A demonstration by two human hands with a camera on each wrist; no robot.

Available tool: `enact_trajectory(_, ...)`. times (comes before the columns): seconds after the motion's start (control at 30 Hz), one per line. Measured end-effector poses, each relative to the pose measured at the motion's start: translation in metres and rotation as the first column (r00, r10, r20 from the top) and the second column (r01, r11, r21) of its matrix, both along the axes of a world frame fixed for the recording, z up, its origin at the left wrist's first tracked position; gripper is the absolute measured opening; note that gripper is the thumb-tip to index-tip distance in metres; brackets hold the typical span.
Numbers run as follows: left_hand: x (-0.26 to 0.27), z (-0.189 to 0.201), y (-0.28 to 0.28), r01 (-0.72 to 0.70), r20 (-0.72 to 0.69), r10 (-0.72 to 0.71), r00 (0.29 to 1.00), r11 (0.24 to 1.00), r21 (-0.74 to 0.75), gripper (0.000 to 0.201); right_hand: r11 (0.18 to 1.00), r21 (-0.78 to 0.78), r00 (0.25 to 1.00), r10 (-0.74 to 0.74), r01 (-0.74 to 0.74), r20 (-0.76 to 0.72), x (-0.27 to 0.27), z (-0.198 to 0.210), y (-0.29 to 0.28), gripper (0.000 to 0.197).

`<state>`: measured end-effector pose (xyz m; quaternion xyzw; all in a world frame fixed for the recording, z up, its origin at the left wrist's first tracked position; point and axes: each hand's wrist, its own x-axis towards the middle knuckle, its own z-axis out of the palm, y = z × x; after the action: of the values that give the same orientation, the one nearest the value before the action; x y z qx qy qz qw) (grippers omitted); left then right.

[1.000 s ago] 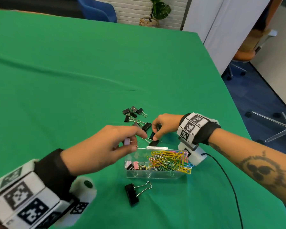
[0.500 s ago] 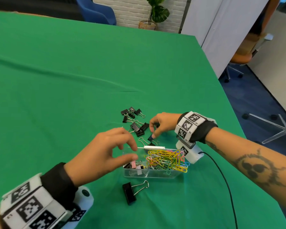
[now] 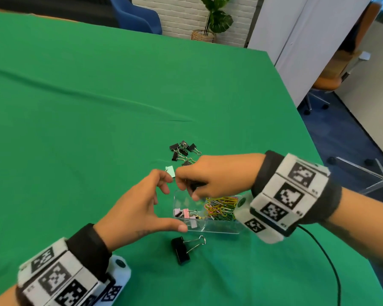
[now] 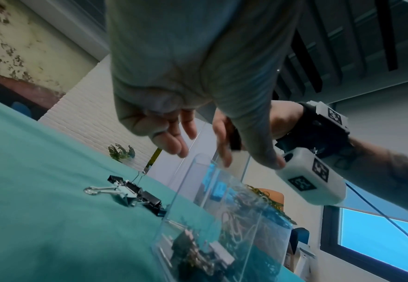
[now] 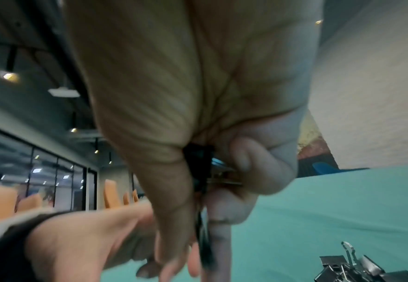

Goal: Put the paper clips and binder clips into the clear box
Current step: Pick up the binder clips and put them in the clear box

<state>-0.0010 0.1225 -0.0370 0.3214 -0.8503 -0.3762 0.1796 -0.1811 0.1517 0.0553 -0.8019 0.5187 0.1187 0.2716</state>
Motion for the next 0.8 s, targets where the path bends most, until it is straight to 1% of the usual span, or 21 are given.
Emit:
enact_trajectory(0.13,0.007,0.007,-0.002,-0.032,-0.005,0.032,0.999,0.999,-0.022,0.089,0.998,-0.058,1.0,-0.017,0.017,0.007,0.004,-0.004,-0.003,0.026)
enact_trajectory(0.23,0.011,0.005,-0.003,-0.014,0.008,0.014,1.0,1.0,-0.005,0.087,0.989,-0.115,0.993,-0.083,0.093,0.088,0.003,-0.001,0.0,0.028)
enact_trajectory(0.27,0.012,0.004,-0.003,0.006,0.027,-0.006,1.0,1.0,0.004,0.087,0.988,-0.109,0.99,-0.103,0.113,0.097,0.004,0.001,0.001,0.031)
enact_trajectory(0.33,0.013,0.001,-0.002,0.054,0.068,-0.055,0.996,0.998,0.015,0.09,0.989,-0.042,0.988,-0.139,0.142,0.068,0.006,0.002,0.005,0.037)
enact_trajectory(0.4,0.012,-0.001,-0.002,0.091,0.082,-0.094,0.992,0.995,0.033,0.099,0.988,0.02,0.987,-0.157,0.156,0.023,0.009,0.003,0.008,0.036)
enact_trajectory(0.43,0.011,-0.001,-0.002,0.101,0.084,-0.105,0.991,0.994,0.044,0.103,0.988,0.022,0.988,-0.153,0.153,0.002,0.011,0.002,0.009,0.034)
enact_trajectory(0.5,0.011,0.001,-0.001,0.112,0.093,-0.117,0.989,0.992,0.059,0.106,0.992,-0.025,0.991,-0.128,0.127,-0.045,0.014,-0.002,0.014,0.03)
enact_trajectory(0.6,0.014,0.0,0.004,0.108,0.12,-0.118,0.986,0.99,0.089,0.107,0.984,-0.161,0.99,-0.092,0.074,-0.11,0.022,-0.012,0.021,0.028)
enact_trajectory(0.67,0.017,-0.002,0.008,0.102,0.143,-0.118,0.983,0.988,0.115,0.107,0.977,-0.207,0.988,-0.081,0.054,-0.129,0.028,-0.016,0.026,0.032)
enact_trajectory(0.73,0.02,-0.005,0.011,0.09,0.169,-0.11,0.98,0.989,0.122,0.107,0.975,-0.221,0.984,-0.068,0.03,-0.165,0.028,-0.015,0.028,0.042)
enact_trajectory(0.8,0.024,-0.007,0.009,0.071,0.218,-0.09,0.972,0.993,0.096,0.107,0.957,-0.284,0.984,-0.109,0.065,-0.143,0.02,-0.006,0.025,0.043)
